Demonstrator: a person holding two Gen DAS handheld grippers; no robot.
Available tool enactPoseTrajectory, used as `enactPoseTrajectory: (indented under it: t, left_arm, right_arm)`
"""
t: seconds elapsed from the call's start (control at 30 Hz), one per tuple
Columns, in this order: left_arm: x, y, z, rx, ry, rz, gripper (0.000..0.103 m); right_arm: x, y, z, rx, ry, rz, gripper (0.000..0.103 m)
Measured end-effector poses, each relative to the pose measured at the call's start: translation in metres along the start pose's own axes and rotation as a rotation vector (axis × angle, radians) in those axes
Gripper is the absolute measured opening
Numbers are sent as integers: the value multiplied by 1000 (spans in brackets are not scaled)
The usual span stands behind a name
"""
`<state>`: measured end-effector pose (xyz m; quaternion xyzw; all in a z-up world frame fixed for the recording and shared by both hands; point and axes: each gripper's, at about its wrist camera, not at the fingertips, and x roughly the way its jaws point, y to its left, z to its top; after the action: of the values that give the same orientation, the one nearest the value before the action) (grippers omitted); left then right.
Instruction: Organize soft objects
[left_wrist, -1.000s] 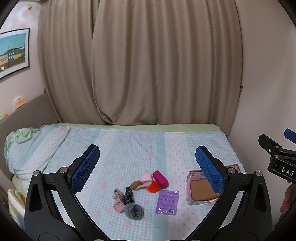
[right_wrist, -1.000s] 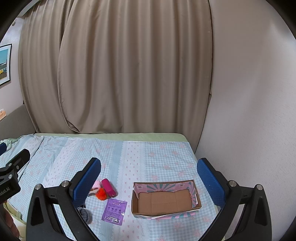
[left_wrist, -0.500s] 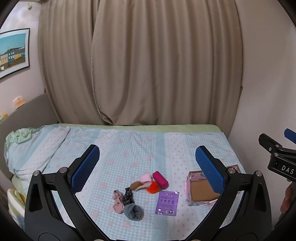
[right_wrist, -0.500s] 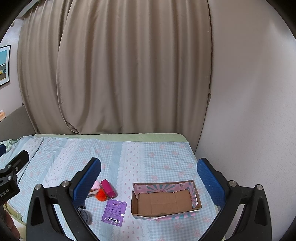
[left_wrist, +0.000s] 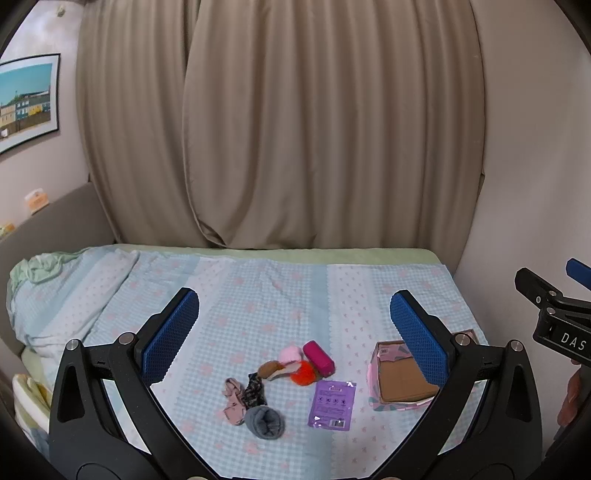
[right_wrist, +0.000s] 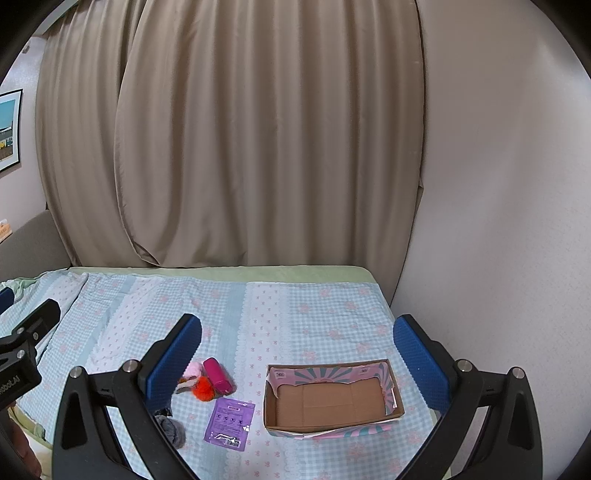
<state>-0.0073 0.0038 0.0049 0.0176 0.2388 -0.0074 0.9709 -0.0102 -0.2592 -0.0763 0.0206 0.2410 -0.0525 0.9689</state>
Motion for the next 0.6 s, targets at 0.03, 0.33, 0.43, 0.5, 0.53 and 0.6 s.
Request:
enactPoseTrajectory:
  t: [0.03,0.33,0.43,0.5,0.53,0.6]
  left_arm:
    - [-1,1,-1,-1,-1,0,102]
    - [-1,2,-3,-13,-7,7,102]
    - [-1,10,-3,-39,-7,21,102]
    - [0,18,-4,-64,-2,38,103]
    - [2,25,-6,-83,9,54,102]
    - [6,37,-11,-113,34,90,102]
  right_arm:
    - [0,0,0,-1,-2,1,103]
    - [5,1,-3,-9,-3,16,103]
    - [9,2,-3,-23,4,45,103]
    - [15,6,-3,-42,17,68,103]
    - [20,8,-3,-55,26,83,103]
    - [31,13,-3,-85,49,113,103]
